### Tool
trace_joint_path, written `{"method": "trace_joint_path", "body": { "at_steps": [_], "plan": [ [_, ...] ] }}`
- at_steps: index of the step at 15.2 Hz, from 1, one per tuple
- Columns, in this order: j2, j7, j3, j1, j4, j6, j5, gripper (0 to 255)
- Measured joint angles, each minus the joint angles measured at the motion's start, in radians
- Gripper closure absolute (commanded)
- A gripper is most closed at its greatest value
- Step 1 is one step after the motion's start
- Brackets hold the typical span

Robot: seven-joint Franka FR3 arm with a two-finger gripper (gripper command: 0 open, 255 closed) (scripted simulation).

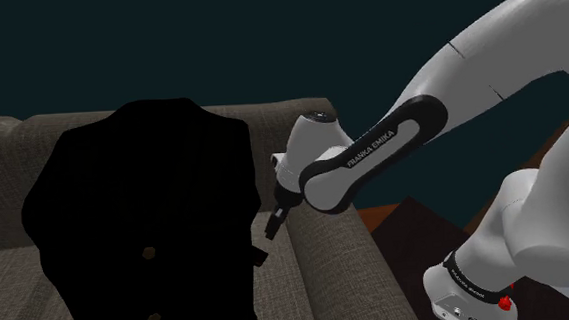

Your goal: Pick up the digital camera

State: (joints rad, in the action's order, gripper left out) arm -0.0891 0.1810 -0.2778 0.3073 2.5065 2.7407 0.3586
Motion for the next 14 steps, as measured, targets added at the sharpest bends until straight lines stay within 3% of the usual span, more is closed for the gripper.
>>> {"method": "trace_joint_path", "body": {
  "at_steps": [7, 14],
  "plan": [
    [-0.242, -0.033, 0.003, 0.060, -0.135, 0.127, -0.057, 0],
    [-0.338, -0.019, -0.005, 0.068, -0.147, 0.210, -0.054, 0]
  ]
}}
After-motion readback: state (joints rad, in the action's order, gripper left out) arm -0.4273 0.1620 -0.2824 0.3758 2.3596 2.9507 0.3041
